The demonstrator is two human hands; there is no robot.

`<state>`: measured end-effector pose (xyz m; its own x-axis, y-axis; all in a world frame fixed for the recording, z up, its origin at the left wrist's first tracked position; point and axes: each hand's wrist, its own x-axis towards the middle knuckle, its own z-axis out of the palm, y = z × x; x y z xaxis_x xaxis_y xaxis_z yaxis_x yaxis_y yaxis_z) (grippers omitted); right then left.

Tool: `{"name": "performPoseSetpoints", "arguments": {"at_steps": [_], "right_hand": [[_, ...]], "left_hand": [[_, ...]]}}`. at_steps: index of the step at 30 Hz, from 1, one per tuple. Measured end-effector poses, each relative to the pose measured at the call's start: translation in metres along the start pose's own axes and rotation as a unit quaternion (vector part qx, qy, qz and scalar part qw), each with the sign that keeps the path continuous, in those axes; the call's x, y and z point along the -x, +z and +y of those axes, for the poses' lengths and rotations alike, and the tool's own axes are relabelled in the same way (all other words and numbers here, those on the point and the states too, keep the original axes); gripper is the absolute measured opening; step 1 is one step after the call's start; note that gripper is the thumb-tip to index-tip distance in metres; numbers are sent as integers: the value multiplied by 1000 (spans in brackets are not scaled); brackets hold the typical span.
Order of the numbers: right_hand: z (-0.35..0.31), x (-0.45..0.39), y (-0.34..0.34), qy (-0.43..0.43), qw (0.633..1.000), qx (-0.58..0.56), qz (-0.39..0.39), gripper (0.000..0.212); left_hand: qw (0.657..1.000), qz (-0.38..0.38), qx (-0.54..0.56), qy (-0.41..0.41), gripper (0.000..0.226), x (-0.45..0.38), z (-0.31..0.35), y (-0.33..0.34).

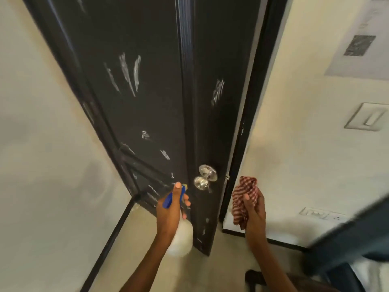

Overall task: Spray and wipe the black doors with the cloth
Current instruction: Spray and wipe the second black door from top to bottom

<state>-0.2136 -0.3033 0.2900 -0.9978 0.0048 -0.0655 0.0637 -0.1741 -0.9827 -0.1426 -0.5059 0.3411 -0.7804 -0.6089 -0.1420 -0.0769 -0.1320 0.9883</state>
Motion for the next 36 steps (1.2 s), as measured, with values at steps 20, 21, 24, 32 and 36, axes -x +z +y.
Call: {"name": "performPoseSetpoints", "arguments": {"at_steps": [20, 21, 24, 32, 36], "right_hand": [[1, 18, 100, -32, 981, 32, 188, 60], [2, 20, 101, -31, 980, 33, 195, 61], [3, 24, 105, -36, 977, 42, 204, 67], [5, 29, 115, -36, 972, 89, 213, 60], [11, 20, 122, -83, 962, 140, 219, 57]], "left_hand": [[968, -241, -68, 2, 52, -75, 5, -6], [966, -249, -68, 7, 54, -74, 7, -5], [970, -232, -68, -4, 57, -80, 12, -1], [972, -214, -54, -87, 56, -98, 19, 4], [969, -217, -15, -117, 53, -112, 14, -4]]}}
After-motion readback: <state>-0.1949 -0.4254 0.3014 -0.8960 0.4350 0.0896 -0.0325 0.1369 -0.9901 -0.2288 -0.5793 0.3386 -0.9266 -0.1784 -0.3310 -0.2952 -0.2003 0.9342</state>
